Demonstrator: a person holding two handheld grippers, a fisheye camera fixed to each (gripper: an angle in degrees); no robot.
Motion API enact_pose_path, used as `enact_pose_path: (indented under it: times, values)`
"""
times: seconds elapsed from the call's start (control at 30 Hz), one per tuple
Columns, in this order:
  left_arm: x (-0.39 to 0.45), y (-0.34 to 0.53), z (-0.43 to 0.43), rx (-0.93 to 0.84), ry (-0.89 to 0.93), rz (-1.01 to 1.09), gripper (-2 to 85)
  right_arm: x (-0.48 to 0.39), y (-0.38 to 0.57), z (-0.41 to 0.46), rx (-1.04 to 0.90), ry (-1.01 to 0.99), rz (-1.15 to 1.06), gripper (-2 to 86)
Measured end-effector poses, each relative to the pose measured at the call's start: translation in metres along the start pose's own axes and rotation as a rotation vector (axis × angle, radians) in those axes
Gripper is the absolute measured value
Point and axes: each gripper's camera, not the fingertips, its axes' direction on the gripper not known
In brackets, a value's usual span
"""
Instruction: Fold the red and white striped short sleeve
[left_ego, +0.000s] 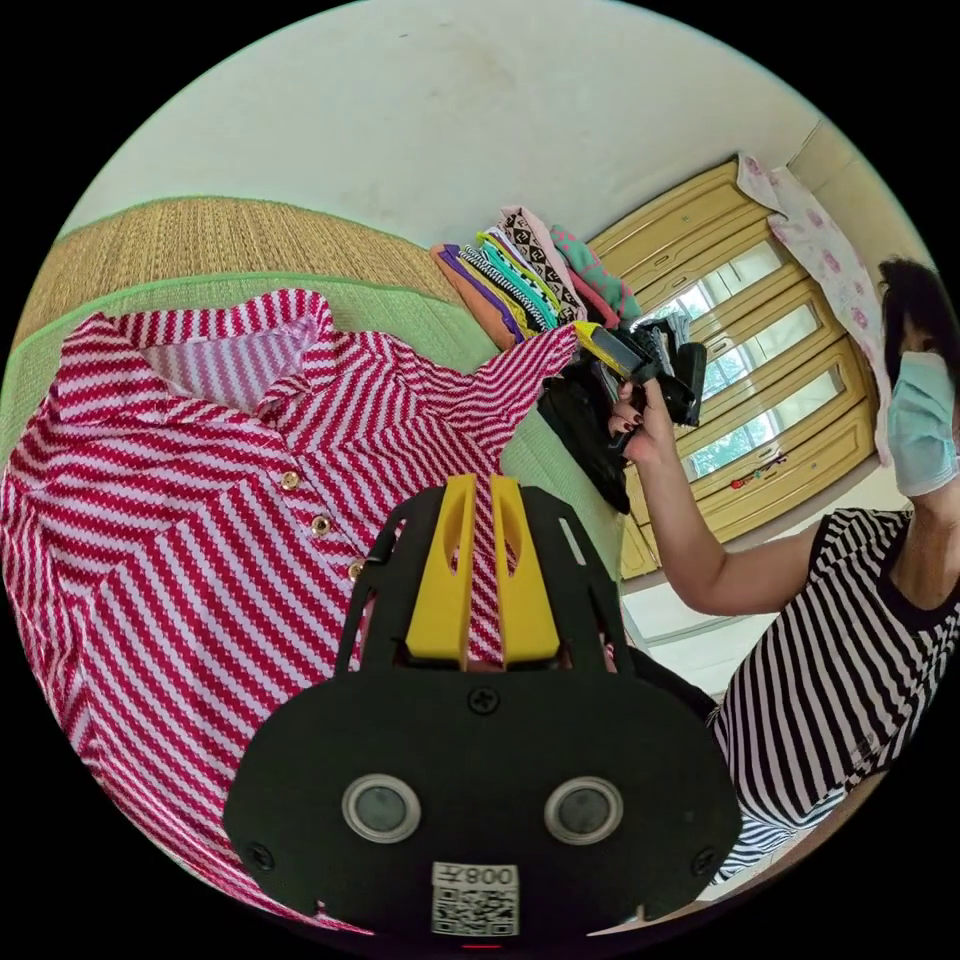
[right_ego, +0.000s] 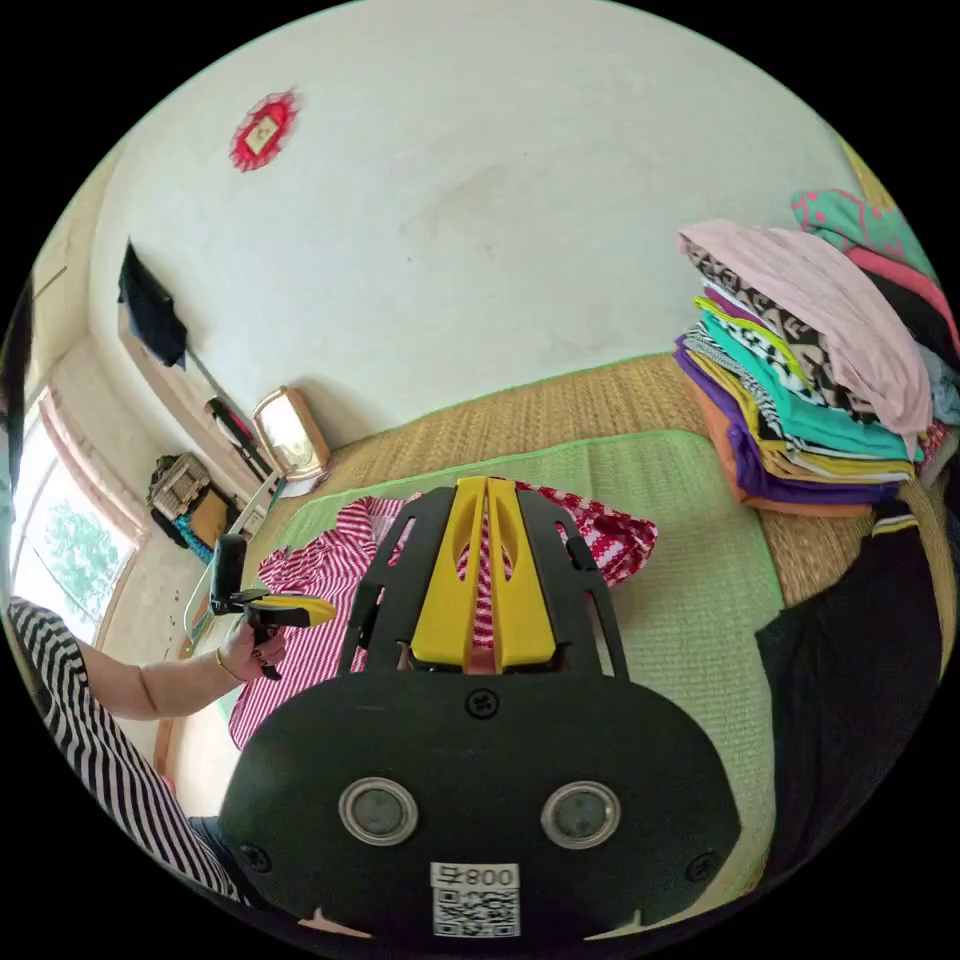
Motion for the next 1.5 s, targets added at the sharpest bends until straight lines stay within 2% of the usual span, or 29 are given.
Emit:
enact_pose_path:
  times: [0.13, 0.33, 0.43, 0.6, 0.7, 0.77, 0.93, 1.13, 1.27, 1.5]
  values:
    - [-0.013, 0.017, -0.034, 0.117, 0.030, -0.072, 4.4, -0.078, 0.028, 0.071, -0.194, -0.165, -0.196, 0.1]
    - [-0.048, 0.024, -0.035, 0.083, 0.019, -0.172, 8.7, -0.074, 0.084, 0.141, -0.395, -0.181, -0.123, 0.0]
    - [-0.059, 0.010, -0.023, 0.054, -0.003, -0.173, 10.3, -0.064, 0.092, 0.150, -0.417, -0.218, -0.099, 0.0]
    - [-0.064, -0.026, -0.006, 0.007, -0.155, -0.126, 11.0, -0.054, 0.097, 0.158, -0.437, -0.211, -0.106, 0.1]
    - [-0.068, -0.045, 0.005, -0.040, -0.250, -0.125, 9.3, -0.046, 0.097, 0.163, -0.436, -0.215, -0.098, 0.0]
    - [-0.071, -0.057, 0.015, -0.096, -0.306, -0.123, 5.2, -0.042, 0.097, 0.167, -0.439, -0.216, -0.103, 0.0]
    - [-0.071, -0.070, 0.007, -0.082, -0.262, -0.118, 1.4, -0.033, 0.094, 0.169, -0.433, -0.222, -0.103, 0.0]
    - [-0.058, -0.073, -0.055, 0.032, -0.109, -0.097, 0.7, -0.051, 0.077, 0.140, -0.333, -0.333, -0.163, 0.0]
    - [-0.064, -0.049, -0.105, 0.063, -0.112, -0.130, 0.6, -0.083, 0.083, 0.155, -0.355, -0.426, -0.234, 0.0]
    - [-0.095, -0.011, -0.144, 0.039, -0.159, -0.235, 0.7, -0.105, 0.105, 0.210, -0.457, -0.500, -0.234, 0.1]
